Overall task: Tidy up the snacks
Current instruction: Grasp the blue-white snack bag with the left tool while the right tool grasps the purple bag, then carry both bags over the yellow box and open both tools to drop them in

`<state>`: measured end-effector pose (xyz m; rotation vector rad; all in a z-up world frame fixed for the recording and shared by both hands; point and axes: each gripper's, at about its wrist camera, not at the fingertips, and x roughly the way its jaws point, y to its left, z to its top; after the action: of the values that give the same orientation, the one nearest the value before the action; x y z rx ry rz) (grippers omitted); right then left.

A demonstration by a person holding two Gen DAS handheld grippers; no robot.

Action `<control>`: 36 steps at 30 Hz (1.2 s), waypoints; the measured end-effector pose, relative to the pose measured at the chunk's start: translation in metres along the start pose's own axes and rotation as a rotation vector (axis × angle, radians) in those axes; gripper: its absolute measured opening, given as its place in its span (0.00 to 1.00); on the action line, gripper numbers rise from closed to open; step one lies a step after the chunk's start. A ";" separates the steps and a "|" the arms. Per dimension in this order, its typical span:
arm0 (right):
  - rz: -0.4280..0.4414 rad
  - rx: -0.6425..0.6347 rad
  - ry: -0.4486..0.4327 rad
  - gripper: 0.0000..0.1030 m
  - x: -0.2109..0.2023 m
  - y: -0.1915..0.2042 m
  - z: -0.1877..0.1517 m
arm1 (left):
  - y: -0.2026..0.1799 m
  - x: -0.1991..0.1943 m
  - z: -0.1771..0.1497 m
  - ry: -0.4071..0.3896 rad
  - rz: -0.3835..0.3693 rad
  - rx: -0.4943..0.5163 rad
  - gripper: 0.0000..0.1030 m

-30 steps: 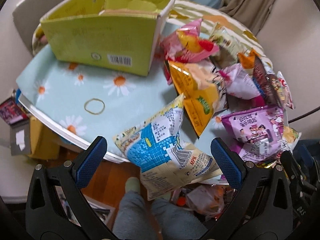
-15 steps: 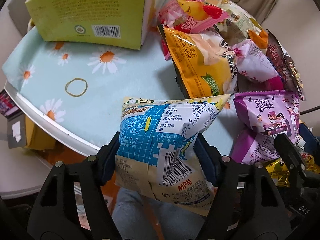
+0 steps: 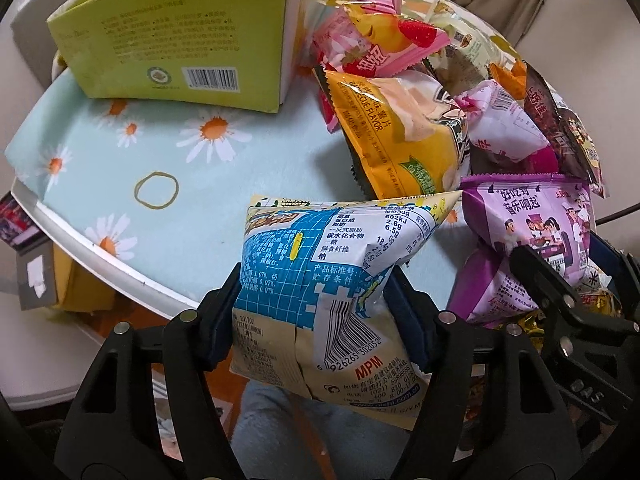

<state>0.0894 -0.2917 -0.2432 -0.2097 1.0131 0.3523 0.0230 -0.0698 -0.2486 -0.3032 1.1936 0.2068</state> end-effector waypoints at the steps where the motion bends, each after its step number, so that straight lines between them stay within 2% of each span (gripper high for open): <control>1: -0.003 -0.006 0.002 0.89 0.000 0.002 0.000 | 0.000 0.000 0.001 -0.001 0.001 0.000 0.65; 5: -0.012 -0.016 0.006 0.66 -0.002 0.004 -0.004 | 0.000 -0.005 0.002 -0.009 0.006 -0.001 0.65; 8: 0.005 -0.004 0.000 0.62 -0.004 0.002 -0.006 | -0.002 -0.009 0.002 -0.020 0.009 0.002 0.65; 23: 0.080 0.004 -0.091 0.61 -0.031 0.004 0.005 | -0.012 -0.057 0.003 -0.104 0.025 0.006 0.65; 29: 0.119 -0.001 -0.144 0.61 -0.051 0.009 0.025 | -0.011 -0.089 0.011 -0.171 0.037 -0.007 0.65; 36: 0.165 -0.024 -0.221 0.61 -0.071 0.019 0.058 | -0.003 -0.124 0.035 -0.276 0.054 -0.040 0.65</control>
<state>0.0941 -0.2685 -0.1527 -0.1058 0.8099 0.5267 0.0103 -0.0605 -0.1208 -0.2684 0.9261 0.3095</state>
